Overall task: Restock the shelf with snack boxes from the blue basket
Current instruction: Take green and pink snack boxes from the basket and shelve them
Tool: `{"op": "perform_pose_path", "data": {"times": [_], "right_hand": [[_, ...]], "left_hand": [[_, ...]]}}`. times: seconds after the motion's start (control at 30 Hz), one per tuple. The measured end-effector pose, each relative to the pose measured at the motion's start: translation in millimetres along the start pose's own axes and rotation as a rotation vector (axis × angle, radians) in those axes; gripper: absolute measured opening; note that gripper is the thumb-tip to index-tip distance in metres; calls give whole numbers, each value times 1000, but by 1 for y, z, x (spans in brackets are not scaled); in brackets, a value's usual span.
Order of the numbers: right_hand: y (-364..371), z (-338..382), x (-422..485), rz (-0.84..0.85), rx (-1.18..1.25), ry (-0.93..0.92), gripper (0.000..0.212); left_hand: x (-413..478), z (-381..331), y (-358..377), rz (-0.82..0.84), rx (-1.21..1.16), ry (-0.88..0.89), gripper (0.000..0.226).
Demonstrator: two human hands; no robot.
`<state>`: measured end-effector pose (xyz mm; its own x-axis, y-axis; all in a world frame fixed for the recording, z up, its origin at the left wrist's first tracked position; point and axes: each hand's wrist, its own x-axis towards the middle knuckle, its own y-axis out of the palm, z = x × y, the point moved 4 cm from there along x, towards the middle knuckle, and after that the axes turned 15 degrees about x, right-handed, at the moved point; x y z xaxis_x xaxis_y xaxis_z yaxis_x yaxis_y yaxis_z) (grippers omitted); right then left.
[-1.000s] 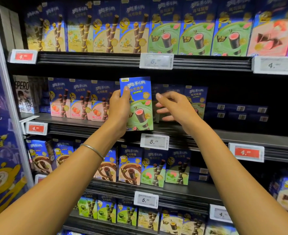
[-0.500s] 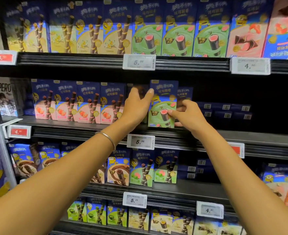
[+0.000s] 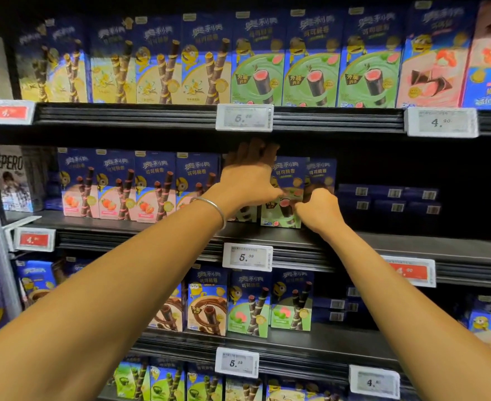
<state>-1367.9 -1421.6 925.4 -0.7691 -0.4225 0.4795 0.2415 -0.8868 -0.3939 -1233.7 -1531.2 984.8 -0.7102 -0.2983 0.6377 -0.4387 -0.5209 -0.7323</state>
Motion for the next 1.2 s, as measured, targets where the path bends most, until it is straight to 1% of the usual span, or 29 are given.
{"op": "perform_pose_path", "data": {"times": [0.07,0.17,0.23,0.27,0.3,0.37,0.4,0.5,0.57,0.63,0.7,0.73,0.77,0.8,0.83,0.87,0.9,0.93,1.0,1.07,1.13,1.2], "right_hand": [[2,0,2,6,-35,9,24],[4,0,5,16,-68,26,23],[5,-1,7,24,-82,25,23],[6,-1,7,24,-87,16,23],[7,-1,8,27,-88,7,23],[8,-1,8,31,-90,-13,22],[8,-1,8,35,-92,-24,22],[3,-1,11,59,-81,-21,21],[-6,-1,12,23,-46,-10,21],[-18,-4,13,-93,20,45,14],[-30,-7,17,-242,67,84,16],[-34,-10,22,-309,78,106,22],[-39,-14,25,-337,80,148,44],[-40,-19,30,-314,84,198,64],[-37,-23,32,-237,124,247,71],[-31,-27,35,-148,208,289,66],[-26,-29,34,-78,302,333,54],[-21,-32,32,-51,352,360,44],[-16,-32,31,-17,368,363,34],[-11,-29,30,28,392,345,35],[-8,-27,30,70,402,328,40],[-6,-26,29,77,390,328,42]], "left_hand": [[4,0,8,71,10,-12,90],[8,3,18,177,0,-7,67],[9,8,22,212,6,-12,48],[10,10,22,203,28,-7,48],[12,10,22,162,82,8,55],[16,9,18,46,216,44,90],[18,9,16,26,211,53,101],[22,7,17,121,49,77,108],[22,6,15,149,17,80,111],[22,7,13,139,66,73,112],[21,7,11,139,60,73,110],[21,7,11,147,43,75,110],[21,7,11,157,28,76,110],[21,7,11,166,12,74,110],[20,7,11,174,-5,72,110],[20,7,11,176,-16,70,110],[20,6,11,170,-12,71,110],[20,5,10,160,4,76,111],[20,4,8,128,31,82,115],[20,3,6,99,55,84,116],[20,2,6,129,38,84,114],[20,2,8,174,-29,69,111]]}}
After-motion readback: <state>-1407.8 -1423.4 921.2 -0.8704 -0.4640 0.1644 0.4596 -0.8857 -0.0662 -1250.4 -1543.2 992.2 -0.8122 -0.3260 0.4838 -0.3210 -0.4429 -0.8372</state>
